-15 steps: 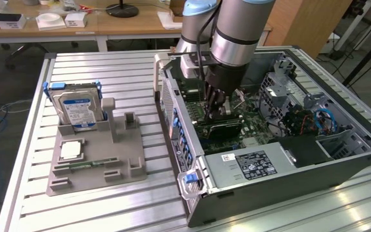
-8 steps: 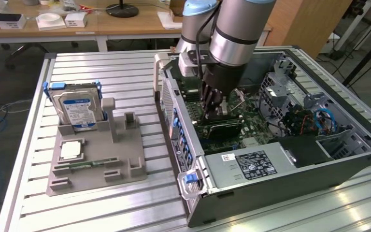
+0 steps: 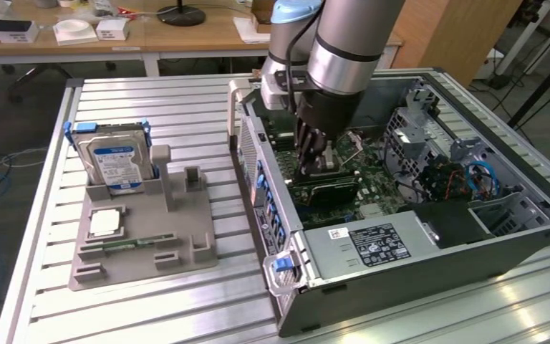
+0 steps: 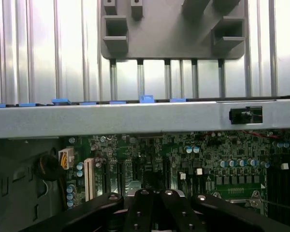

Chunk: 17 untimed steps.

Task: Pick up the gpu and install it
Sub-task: 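Press down on the gpu until it lock into place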

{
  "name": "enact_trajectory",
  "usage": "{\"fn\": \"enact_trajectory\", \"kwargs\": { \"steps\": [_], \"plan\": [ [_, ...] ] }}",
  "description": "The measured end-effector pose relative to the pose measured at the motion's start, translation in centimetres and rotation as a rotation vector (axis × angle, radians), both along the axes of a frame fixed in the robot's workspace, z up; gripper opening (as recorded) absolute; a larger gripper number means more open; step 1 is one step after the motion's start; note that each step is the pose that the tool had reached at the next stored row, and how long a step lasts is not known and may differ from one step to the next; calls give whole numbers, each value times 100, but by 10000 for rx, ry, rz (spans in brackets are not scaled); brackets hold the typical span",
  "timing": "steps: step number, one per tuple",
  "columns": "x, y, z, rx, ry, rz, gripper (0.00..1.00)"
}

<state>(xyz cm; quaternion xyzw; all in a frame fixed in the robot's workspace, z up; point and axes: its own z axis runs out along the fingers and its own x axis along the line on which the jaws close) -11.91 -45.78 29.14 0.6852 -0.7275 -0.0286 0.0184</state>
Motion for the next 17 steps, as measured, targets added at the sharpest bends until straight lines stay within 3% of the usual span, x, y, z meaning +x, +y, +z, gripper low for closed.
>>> {"fn": "enact_trajectory", "kwargs": {
  "steps": [6, 17],
  "plan": [
    [-128, 0, 30, -2, 4, -9, 11],
    [-188, -1, -20, -17, 13, -34, 11]
  ]
}}
